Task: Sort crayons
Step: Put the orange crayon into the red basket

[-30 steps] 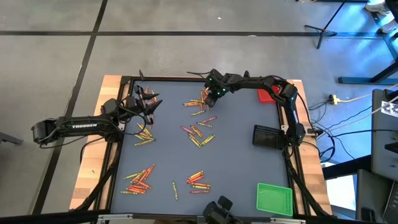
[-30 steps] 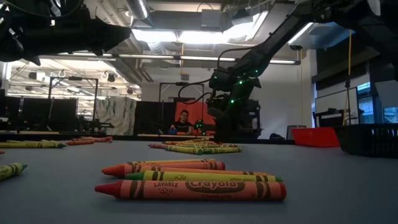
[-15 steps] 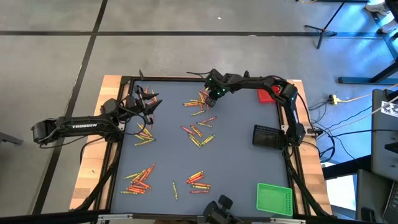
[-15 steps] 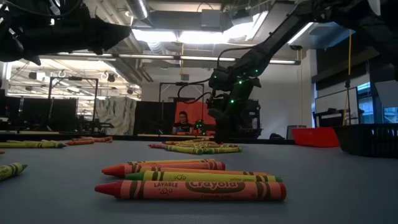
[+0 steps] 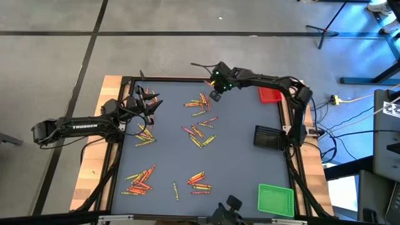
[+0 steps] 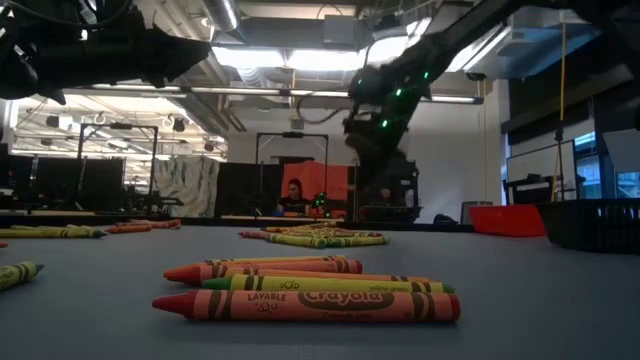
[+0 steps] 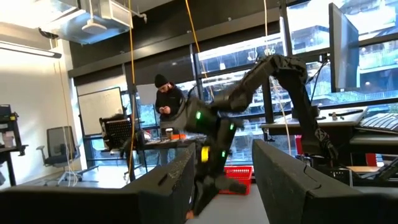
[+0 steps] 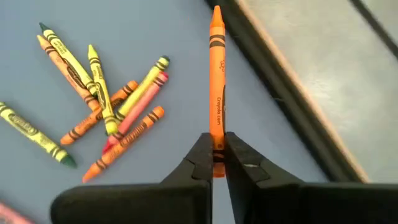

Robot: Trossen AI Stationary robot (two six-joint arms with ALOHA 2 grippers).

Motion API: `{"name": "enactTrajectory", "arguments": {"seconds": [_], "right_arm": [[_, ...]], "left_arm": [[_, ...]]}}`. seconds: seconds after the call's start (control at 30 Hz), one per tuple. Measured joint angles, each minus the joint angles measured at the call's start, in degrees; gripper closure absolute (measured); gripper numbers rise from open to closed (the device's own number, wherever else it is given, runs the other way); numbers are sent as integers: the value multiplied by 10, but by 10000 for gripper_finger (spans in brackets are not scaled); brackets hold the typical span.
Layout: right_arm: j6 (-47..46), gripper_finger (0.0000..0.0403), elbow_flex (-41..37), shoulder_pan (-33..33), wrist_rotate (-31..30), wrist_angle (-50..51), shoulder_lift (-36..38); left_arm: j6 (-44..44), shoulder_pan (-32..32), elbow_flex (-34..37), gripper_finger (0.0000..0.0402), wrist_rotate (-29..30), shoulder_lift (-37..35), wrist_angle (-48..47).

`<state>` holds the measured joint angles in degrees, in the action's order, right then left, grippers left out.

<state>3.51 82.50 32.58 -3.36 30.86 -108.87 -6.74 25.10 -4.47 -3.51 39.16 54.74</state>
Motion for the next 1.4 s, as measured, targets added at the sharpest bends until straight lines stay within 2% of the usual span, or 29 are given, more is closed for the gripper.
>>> {"name": "enactTrajectory", "arguments": {"seconds": [0.3,0.5,0.77,1.1,1.4], "right_arm": [[1,382,-19,1,-63,93,111],[-5,382,-91,19,-77,98,199],[-22,382,-203,94,-78,97,295],[-33,381,-296,192,-78,97,328],[-50,381,-346,242,-77,69,328]], "left_arm": [[0,0,0,257,0,0,0],[2,0,0,257,0,0,0],[2,0,0,257,0,0,0],[2,0,0,257,0,0,0],[2,0,0,257,0,0,0]]}}
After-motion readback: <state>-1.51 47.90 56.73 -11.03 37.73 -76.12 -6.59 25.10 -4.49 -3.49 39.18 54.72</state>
